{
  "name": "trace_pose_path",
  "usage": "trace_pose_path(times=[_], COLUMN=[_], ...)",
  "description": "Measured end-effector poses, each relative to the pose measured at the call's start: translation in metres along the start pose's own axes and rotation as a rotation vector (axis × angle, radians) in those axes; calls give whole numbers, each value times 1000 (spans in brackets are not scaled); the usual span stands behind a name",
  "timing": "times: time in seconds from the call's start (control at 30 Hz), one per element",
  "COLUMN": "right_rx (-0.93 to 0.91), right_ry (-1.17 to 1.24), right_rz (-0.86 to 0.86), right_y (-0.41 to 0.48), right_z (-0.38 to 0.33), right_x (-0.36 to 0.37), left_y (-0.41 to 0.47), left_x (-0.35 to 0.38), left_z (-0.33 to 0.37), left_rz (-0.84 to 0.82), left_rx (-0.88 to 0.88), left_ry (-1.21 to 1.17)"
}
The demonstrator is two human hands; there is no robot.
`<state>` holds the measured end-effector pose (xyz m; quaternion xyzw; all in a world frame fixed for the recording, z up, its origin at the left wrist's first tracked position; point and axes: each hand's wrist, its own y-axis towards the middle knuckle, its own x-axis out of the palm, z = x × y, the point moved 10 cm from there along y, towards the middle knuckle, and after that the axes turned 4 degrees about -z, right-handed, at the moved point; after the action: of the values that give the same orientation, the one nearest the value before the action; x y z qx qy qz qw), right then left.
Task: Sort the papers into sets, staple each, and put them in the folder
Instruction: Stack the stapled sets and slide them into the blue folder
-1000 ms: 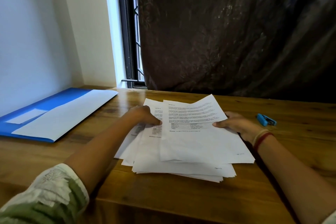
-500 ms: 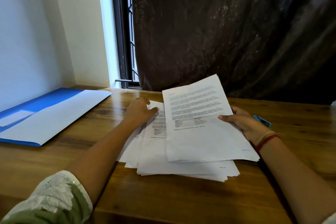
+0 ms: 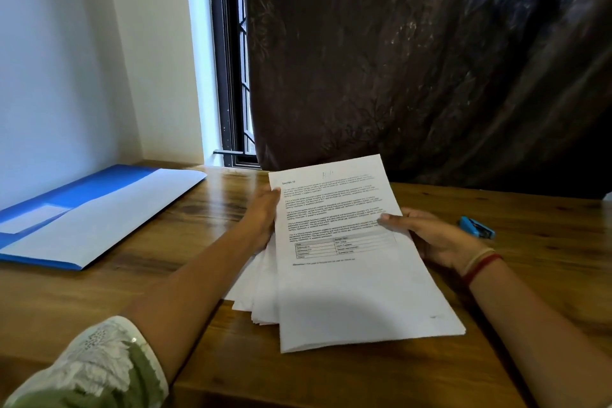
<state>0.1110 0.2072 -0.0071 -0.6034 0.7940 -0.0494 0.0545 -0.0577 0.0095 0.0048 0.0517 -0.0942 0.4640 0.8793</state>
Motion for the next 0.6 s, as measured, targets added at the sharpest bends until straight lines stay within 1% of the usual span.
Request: trace_pose_path(times=[0.1, 0.17, 0.27, 0.37, 0.47, 0.6], right_rx=[-45, -84, -118, -114, -117, -86], right_ry=[44, 42, 5, -14, -15, -39], right_rz=[113, 209, 284, 299, 281, 240], right_y=[-3, -5, -7, -8, -6, -4], right_z=[-7, -12, -16, -15, -14, -10], right_x=[-5, -12, -14, -9, -4, 1], left_y=[-1, -1, -3, -3, -6, -9], left_x=[0, 3, 10, 8, 7, 7], left_z=[-5, -5, -7, -2, 6, 10], left_rz=[0, -14, -38, 11, 48, 64], left_rx=[-60, -56, -48, -8, 58, 92], left_ry=[35, 85, 86, 44, 13, -23])
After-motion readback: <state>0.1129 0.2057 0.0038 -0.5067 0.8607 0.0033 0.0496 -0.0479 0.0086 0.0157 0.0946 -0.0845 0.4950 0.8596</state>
